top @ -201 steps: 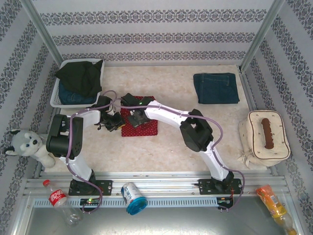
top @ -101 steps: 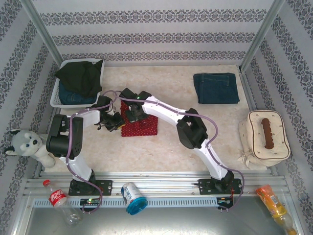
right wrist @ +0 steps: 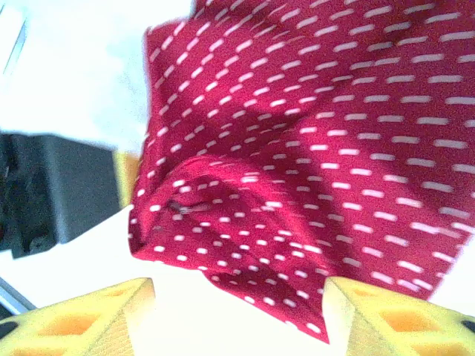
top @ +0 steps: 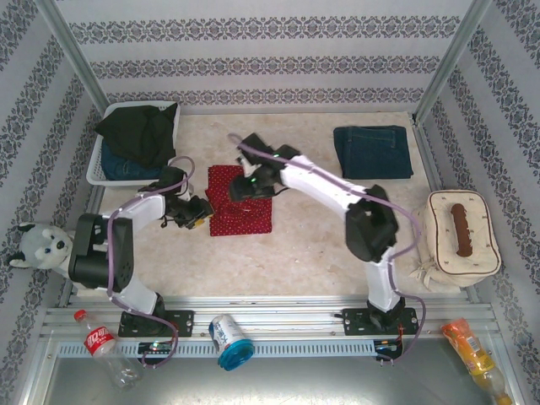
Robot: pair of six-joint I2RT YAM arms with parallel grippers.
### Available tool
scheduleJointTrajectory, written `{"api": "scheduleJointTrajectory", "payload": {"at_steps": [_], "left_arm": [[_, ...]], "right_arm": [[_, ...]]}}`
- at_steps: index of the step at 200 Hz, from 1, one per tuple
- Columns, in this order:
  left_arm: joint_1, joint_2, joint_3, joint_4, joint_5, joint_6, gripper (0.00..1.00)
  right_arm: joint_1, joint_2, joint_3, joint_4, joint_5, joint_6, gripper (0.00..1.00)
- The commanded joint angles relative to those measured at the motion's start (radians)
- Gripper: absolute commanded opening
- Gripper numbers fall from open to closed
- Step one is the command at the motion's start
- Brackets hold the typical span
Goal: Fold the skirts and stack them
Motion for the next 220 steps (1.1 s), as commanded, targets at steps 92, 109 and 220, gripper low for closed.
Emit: {"api": "scheduleJointTrajectory", "payload": {"at_steps": [92,109,220], "left_arm": [[-0.051,-0.263,-0.065,0.053,0.041,0.057,0.9],[-0.07,-0.235,-0.053,0.043,0.022,0.071,0.88],[-0.086,-0.045,-0.099,0.085,-0.032,0.166,0.37]], "right_arm": [[-0.12,0.135,-0.058,0.128,-0.252,0.198,0.6],[-0.106,0.144,-0.051,0.13,-0.252,0.202,0.48],[-0.073,0.419,0.402,0.281,-0.39,0.314,0.27]]}}
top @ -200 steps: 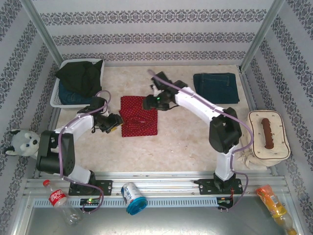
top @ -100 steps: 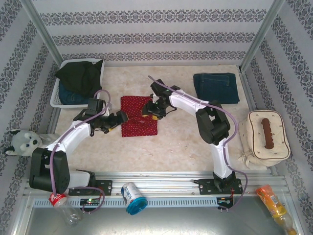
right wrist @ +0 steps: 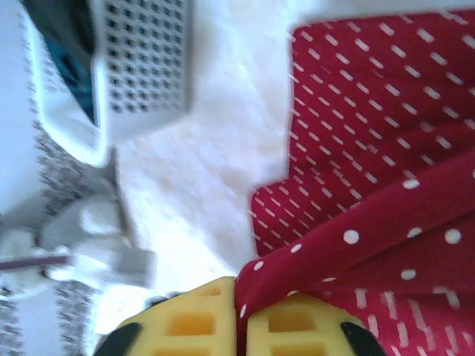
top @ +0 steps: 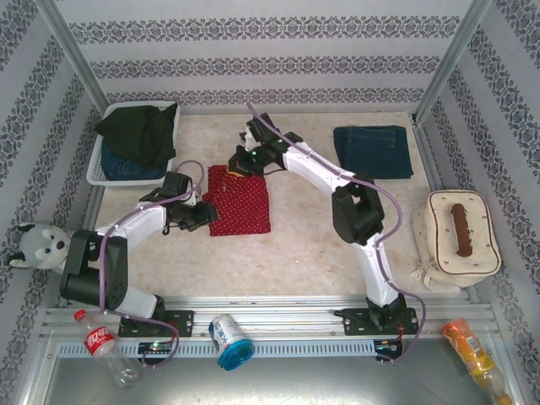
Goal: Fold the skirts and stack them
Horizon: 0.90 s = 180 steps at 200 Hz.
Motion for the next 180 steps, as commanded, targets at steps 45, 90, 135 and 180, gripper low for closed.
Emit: {"api": "scheduleJointTrajectory", "payload": {"at_steps": [45,90,135,180], "left_arm": [[-0.006,-0.039,-0.048,0.026,-0.014,0.022,0.44],[0.031,-0.062,-0.067,0.095,0.039,-0.086,0.63],[0.067,0.079,0.047,0.233,0.086,-0.128,0.76],[0.066,0.292,0.237,0.144,0.058,-0.066,0.56]], "right_arm": [[0.016,0.229,0.313,0.057,-0.075,0.005,0.53],[-0.036,0.078,0.101,-0.016,0.083,-0.208,0.59],[-0.074,0.083,0.019,-0.079,0.117,-0.323,0.18],[-0.073,0.148,0.03,-0.142,0.147,-0.26,0.04]]}}
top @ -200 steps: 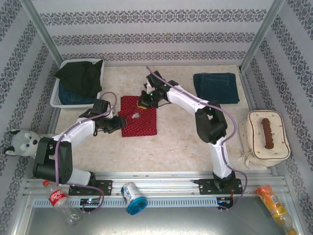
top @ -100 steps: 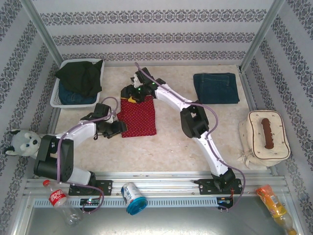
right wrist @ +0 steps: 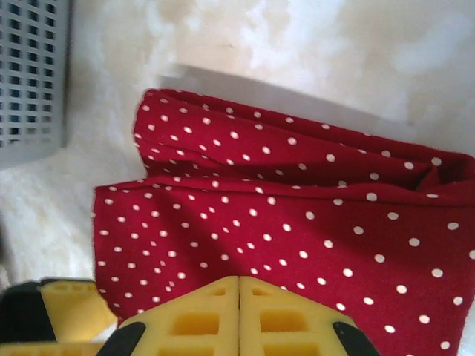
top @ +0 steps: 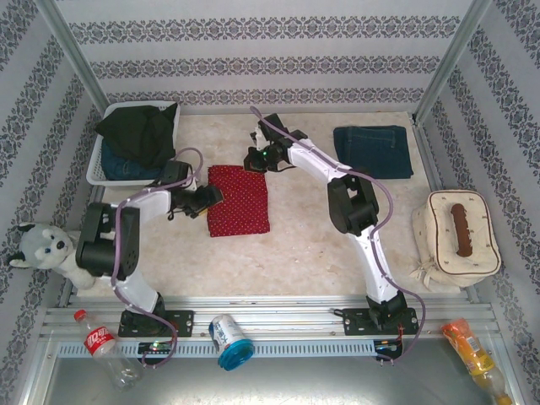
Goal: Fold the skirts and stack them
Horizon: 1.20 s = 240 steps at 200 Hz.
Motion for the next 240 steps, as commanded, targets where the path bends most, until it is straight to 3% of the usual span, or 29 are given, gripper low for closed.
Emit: {"api": "scheduleJointTrajectory", "payload": {"at_steps": [1,29,69,84,112,138,157,175,194,212,229,240], "left_arm": [[0.006,0.062,0.088,-0.029,-0.004,0.037,0.55],[-0.006,0.065,0.147,-0.053,-0.005,0.092,0.42],[-0.024,0.158,0.227,-0.104,0.051,0.196,0.33],[-0.024,0.219,0.293,-0.161,0.038,0.248,0.33],[-0.047,0.319,0.472,-0.225,0.095,0.299,0.38],[-0.101,0.401,0.708,-0.368,0.053,0.358,0.43],[-0.101,0.378,0.798,-0.461,-0.019,0.359,0.55],[-0.1,0.256,0.748,-0.484,-0.105,0.327,0.64],[-0.103,0.106,0.609,-0.456,-0.103,0.217,0.7],[-0.12,-0.024,0.422,-0.341,-0.047,0.041,0.85],[-0.144,-0.133,0.254,-0.208,-0.042,-0.116,0.99],[-0.156,-0.186,0.168,-0.13,-0.057,-0.202,1.0]], "right_arm": [[0.019,0.039,-0.004,-0.069,0.036,0.011,0.04],[0.023,-0.009,-0.136,-0.018,0.049,0.048,0.02],[0.014,-0.118,-0.358,0.053,0.122,0.194,0.0],[0.016,-0.198,-0.52,0.175,0.115,0.313,0.02],[0.078,-0.333,-0.807,0.557,0.031,0.618,0.06],[0.118,-0.455,-0.901,0.642,0.15,0.686,0.16],[0.074,-0.546,-0.939,0.572,0.249,0.544,0.25],[0.011,-0.567,-0.909,0.464,0.209,0.236,0.31],[-0.024,-0.542,-0.826,0.304,0.151,-0.121,0.36],[-0.029,-0.49,-0.726,0.162,0.118,-0.439,0.39],[-0.035,-0.4,-0.592,0.015,0.095,-0.61,0.4],[-0.037,-0.346,-0.515,-0.045,0.073,-0.668,0.41]]}}
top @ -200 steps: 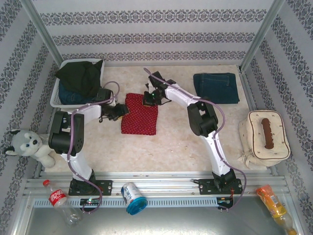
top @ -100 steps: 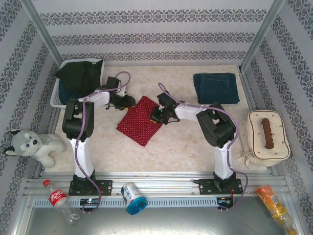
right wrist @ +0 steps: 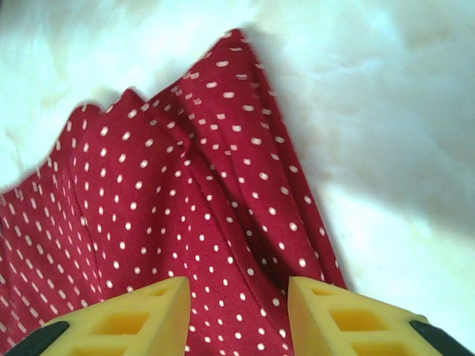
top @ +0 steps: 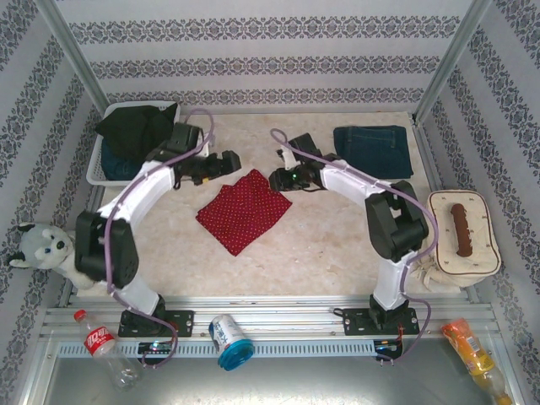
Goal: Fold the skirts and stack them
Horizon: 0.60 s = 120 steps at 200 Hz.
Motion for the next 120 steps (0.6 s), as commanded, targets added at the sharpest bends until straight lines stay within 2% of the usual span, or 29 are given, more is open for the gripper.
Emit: {"api": "scheduleJointTrajectory", "payload": {"at_steps": [1,17,31,48,73,82,102,120], "left_arm": [[-0.031,-0.075,-0.171,0.165,-0.006,-0.268,1.0],[-0.04,-0.118,-0.259,0.239,-0.029,-0.35,1.0],[-0.04,-0.121,-0.317,0.303,-0.037,-0.404,1.0],[-0.04,-0.091,-0.359,0.406,-0.006,-0.449,1.0],[-0.039,-0.034,-0.364,0.392,-0.042,-0.438,1.0],[-0.036,-0.018,-0.374,0.371,-0.082,-0.433,1.0],[-0.027,0.017,-0.404,0.325,-0.161,-0.437,1.0],[-0.021,0.044,-0.43,0.312,-0.184,-0.438,1.0]], "right_arm": [[0.011,0.119,0.149,-0.249,-0.064,-0.387,0.41],[0.016,0.187,0.255,-0.33,-0.075,-0.441,0.43],[0.026,0.235,0.32,-0.371,-0.035,-0.461,0.43],[0.034,0.274,0.358,-0.397,-0.004,-0.476,0.44],[0.038,0.296,0.377,-0.424,0.011,-0.478,0.41],[0.039,0.293,0.369,-0.429,0.006,-0.476,0.35],[0.034,0.25,0.306,-0.408,0.041,-0.449,0.09],[0.002,0.175,0.201,-0.35,0.026,-0.399,0.0]]}}
